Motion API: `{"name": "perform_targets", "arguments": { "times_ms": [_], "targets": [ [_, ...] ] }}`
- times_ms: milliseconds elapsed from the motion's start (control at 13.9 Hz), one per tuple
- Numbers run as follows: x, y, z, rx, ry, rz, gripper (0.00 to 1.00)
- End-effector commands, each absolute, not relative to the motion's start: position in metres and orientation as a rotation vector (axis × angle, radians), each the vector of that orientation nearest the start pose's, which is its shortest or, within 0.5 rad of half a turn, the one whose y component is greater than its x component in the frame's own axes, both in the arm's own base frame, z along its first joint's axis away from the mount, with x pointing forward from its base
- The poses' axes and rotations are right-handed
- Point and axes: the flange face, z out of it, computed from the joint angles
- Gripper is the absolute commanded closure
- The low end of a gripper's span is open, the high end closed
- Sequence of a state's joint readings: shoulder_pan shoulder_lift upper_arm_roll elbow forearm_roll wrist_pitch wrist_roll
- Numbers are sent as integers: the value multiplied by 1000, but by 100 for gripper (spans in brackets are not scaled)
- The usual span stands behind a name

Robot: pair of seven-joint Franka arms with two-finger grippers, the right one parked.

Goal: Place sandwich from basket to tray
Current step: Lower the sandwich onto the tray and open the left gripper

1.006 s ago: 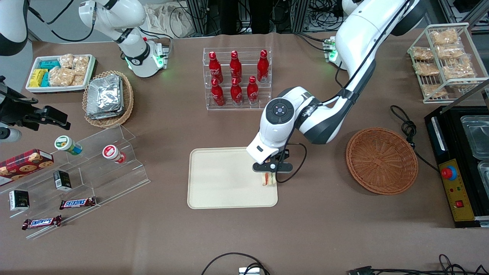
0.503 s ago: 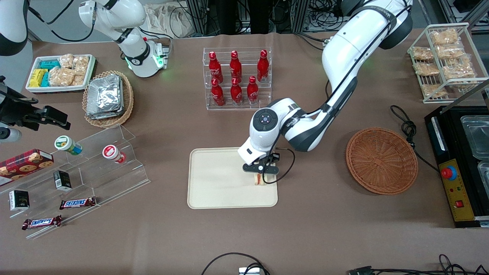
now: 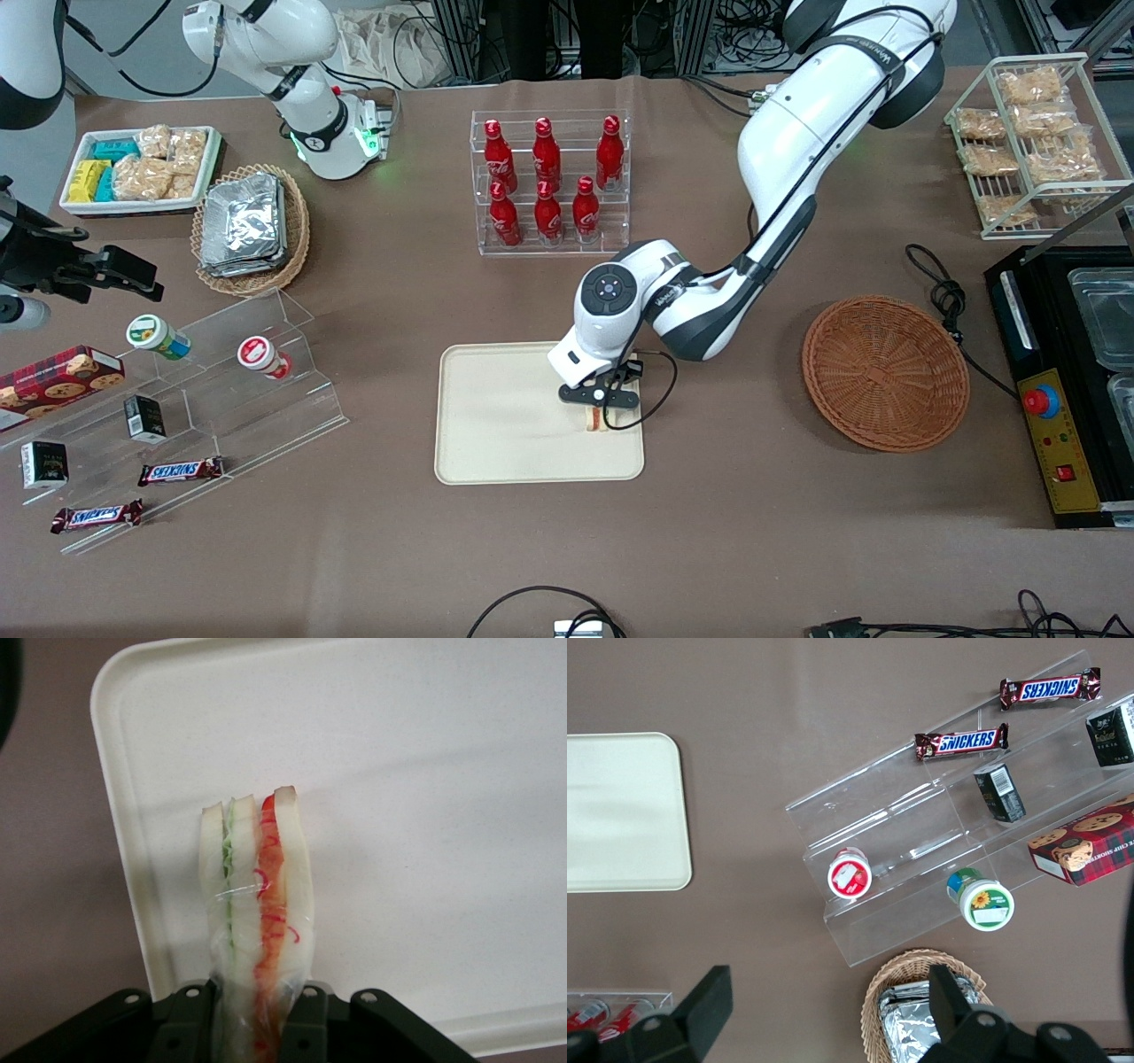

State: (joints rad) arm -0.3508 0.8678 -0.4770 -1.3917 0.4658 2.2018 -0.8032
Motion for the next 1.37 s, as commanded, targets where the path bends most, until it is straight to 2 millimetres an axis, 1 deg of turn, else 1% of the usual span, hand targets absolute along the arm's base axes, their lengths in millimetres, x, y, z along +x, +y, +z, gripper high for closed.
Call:
{"name": "perform_targets", "arguments": {
  "times_ms": [0, 216, 287, 359, 431, 575, 647, 719, 862, 1006, 1150, 1222, 1293],
  "targets": [
    [564, -484, 223, -3146, 212, -100, 69],
    [564, -484, 215, -3132, 231, -118, 66],
    [564, -483, 212, -3131, 202, -116, 59],
    [564, -484, 211, -3135, 191, -120, 37],
    [564, -485, 212, -3144, 188, -129, 1],
    [566, -485, 215, -3153, 183, -141, 0],
    [567, -484, 221, -3154, 181, -153, 0],
    [569, -483, 227, -3154, 173, -162, 0],
    [575, -477, 248, -3154, 45, -177, 0],
    [576, -470, 278, -3115, -81, -174, 0],
    [586, -463, 321, -3110, -175, -225, 0],
    [603, -444, 340, -3093, -270, -228, 0],
    [619, -426, 364, -3083, -366, -225, 0]
  ]
}}
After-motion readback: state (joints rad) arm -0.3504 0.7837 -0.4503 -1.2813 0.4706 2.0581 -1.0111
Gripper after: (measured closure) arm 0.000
